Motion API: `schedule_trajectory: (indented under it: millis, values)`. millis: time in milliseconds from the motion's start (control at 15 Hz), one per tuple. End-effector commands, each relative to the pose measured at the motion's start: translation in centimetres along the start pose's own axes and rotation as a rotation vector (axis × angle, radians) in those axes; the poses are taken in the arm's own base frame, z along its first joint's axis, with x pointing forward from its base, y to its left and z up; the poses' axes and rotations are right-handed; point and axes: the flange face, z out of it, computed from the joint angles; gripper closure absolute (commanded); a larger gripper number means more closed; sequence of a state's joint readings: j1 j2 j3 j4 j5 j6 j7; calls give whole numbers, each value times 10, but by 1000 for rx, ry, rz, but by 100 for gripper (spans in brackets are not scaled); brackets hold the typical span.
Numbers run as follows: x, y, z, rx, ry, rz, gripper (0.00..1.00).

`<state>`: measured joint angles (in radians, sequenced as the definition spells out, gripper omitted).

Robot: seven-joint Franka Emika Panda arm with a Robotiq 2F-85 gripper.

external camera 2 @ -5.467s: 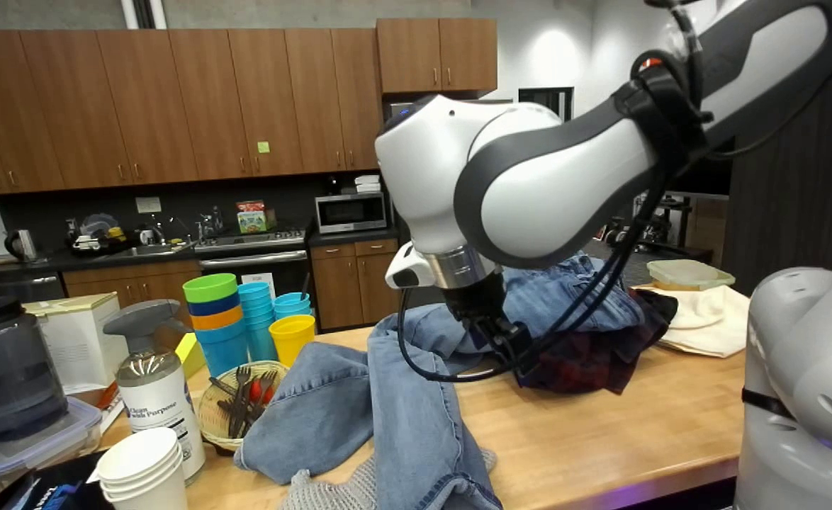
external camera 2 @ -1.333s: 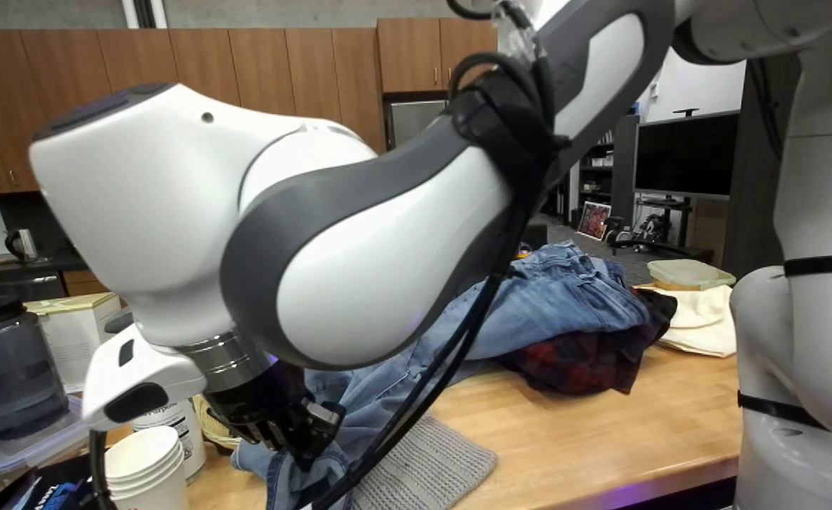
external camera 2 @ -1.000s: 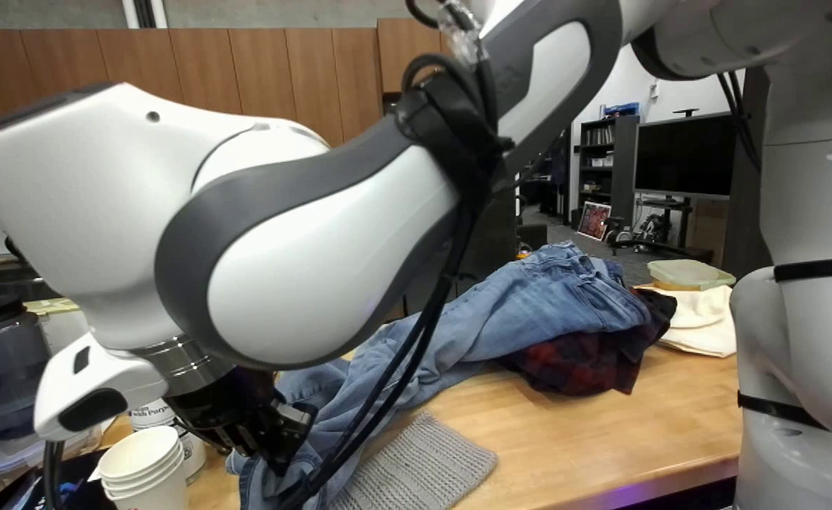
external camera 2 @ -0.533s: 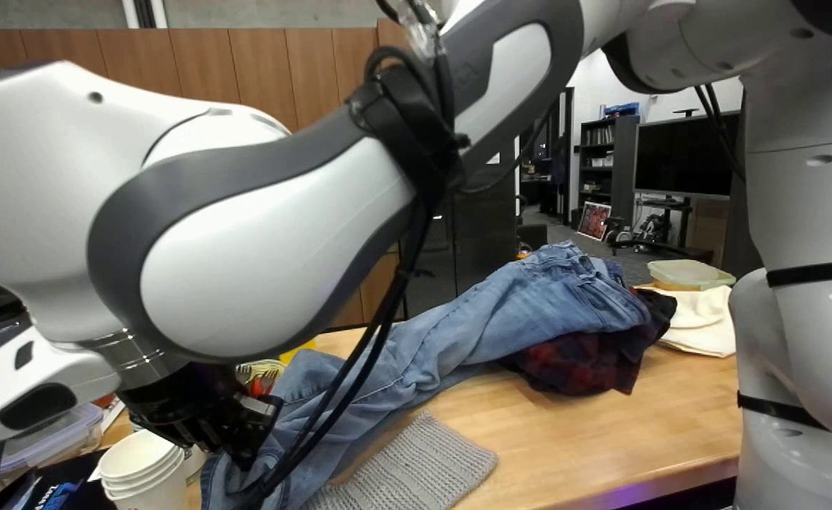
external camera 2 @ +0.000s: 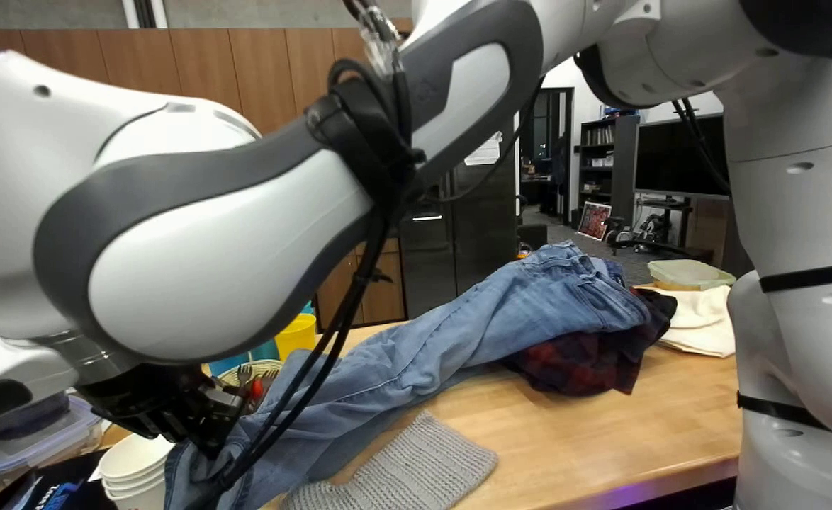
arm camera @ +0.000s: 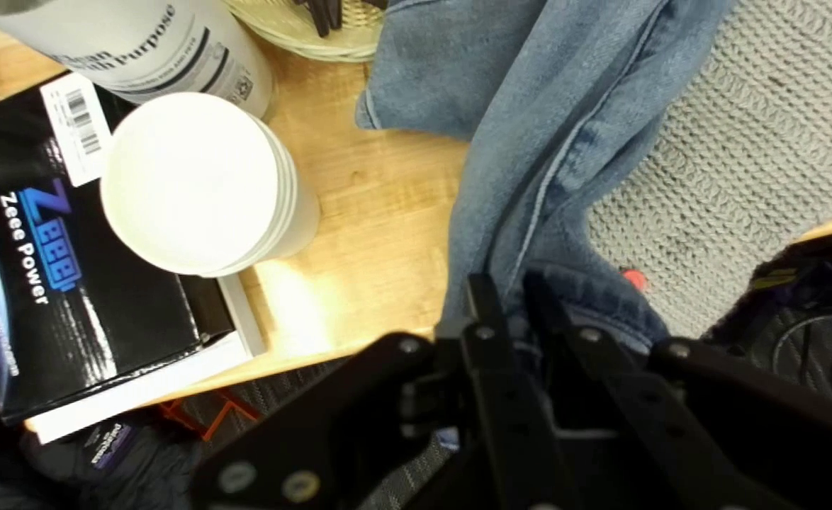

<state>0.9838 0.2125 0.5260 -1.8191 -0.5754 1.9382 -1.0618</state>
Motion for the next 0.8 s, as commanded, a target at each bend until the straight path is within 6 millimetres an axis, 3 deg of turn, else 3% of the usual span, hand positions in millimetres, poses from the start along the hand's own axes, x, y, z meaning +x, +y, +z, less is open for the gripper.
schedule_trajectory:
  millis: [0, 467, 733]
  values:
    - [-5, 15, -11, -59, -54, -1, 97]
    - [-29, 44, -5, -161, -163, 5, 97]
    - [-56, 48, 6, -196, -229, 34, 97]
